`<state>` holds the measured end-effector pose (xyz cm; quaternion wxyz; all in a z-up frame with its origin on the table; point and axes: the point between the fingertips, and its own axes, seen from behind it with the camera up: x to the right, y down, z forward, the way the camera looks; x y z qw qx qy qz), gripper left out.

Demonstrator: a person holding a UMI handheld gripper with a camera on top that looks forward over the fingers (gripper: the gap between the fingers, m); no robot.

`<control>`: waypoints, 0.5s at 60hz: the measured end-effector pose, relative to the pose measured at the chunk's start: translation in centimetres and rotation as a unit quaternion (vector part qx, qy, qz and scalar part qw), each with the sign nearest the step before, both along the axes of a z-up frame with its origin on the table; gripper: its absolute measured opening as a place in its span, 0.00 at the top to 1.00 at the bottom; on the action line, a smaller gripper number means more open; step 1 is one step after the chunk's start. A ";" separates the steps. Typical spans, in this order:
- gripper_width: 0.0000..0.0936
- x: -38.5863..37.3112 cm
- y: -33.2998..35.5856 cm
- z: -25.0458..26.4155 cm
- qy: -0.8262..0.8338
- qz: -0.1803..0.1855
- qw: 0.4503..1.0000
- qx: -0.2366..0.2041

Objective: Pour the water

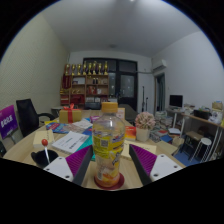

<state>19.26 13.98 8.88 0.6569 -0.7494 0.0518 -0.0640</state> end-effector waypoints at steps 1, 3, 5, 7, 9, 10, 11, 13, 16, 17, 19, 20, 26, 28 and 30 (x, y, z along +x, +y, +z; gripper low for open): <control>0.09 -1.3 -0.1 0.4 0.004 -0.003 1.000 -0.002; 0.09 -3.6 -1.5 1.2 0.008 -0.007 1.000 -0.007; 0.09 -3.8 -2.7 1.5 0.010 -0.008 1.000 -0.008; 0.09 -4.0 -4.1 2.0 0.009 -0.009 1.000 -0.005; 0.10 -4.2 -5.7 2.5 0.009 -0.010 1.000 -0.004; 0.10 -2.9 -5.7 2.6 0.009 -0.008 1.000 -0.004; 0.10 -3.7 -7.2 2.8 0.010 -0.010 1.000 -0.003; 0.10 -4.1 -9.1 3.3 0.014 -0.011 1.000 -0.002; 0.10 -4.3 -11.4 3.9 0.022 -0.007 1.000 0.001; 0.10 -4.5 -12.4 4.1 0.025 -0.005 1.000 0.002; 0.10 -4.7 -14.7 4.0 0.031 -0.003 1.000 0.003; 0.10 -4.9 -15.8 4.1 0.033 -0.002 0.999 0.003; 0.10 -5.9 -21.3 4.4 0.037 0.005 0.999 0.004; 0.10 -6.3 -23.1 4.4 0.039 0.009 0.999 0.007; 0.10 -6.5 -24.8 4.3 0.039 0.013 0.999 0.010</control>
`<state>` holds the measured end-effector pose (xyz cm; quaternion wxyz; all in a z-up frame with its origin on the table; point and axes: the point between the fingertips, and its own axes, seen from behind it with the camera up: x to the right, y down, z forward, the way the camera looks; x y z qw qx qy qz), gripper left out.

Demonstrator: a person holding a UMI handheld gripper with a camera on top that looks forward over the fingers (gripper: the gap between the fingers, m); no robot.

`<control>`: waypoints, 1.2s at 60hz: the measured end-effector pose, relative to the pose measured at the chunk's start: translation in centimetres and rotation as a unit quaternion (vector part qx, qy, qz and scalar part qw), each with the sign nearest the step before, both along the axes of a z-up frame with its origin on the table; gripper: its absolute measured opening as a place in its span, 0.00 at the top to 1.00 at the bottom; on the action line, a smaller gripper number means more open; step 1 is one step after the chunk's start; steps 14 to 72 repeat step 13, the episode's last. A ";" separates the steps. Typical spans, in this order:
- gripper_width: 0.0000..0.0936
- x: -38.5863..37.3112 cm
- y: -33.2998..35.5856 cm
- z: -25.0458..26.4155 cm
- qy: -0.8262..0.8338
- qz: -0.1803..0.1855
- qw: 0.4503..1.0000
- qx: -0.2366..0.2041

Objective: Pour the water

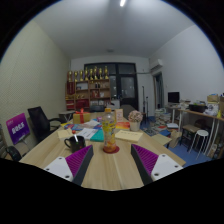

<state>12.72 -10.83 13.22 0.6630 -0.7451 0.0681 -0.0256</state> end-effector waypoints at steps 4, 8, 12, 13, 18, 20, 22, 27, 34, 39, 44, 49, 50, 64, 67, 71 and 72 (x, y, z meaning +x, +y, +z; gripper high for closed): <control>0.10 -0.6 -3.2 -0.4 -0.002 0.006 1.000 0.002; 0.10 -0.7 -6.0 -0.9 0.000 0.005 1.000 0.001; 0.10 -1.0 -7.5 -1.5 0.006 0.011 1.000 0.001; 0.10 -1.1 -7.9 -1.6 0.008 0.015 1.000 0.001; 0.10 -1.1 -7.9 -1.6 0.008 0.015 1.000 0.001; 0.10 -1.1 -7.9 -1.6 0.008 0.015 1.000 0.001; 0.10 -1.1 -7.9 -1.6 0.008 0.015 1.000 0.001; 0.10 -1.1 -7.9 -1.6 0.008 0.015 1.000 0.001; 0.10 -1.1 -7.9 -1.6 0.008 0.015 1.000 0.001; 0.10 -1.1 -7.9 -1.6 0.008 0.015 1.000 0.001; 0.10 -1.1 -7.9 -1.6 0.008 0.015 1.000 0.001; 0.10 -1.1 -7.9 -1.6 0.008 0.015 1.000 0.001; 0.10 -1.1 -7.9 -1.6 0.008 0.015 1.000 0.001; 0.10 -1.1 -7.9 -1.6 0.008 0.015 1.000 0.001; 0.10 -1.1 -7.9 -1.6 0.008 0.015 1.000 0.001; 0.10 -1.1 -7.9 -1.6 0.008 0.015 1.000 0.001; 0.10 -1.1 -7.9 -1.6 0.008 0.015 1.000 0.001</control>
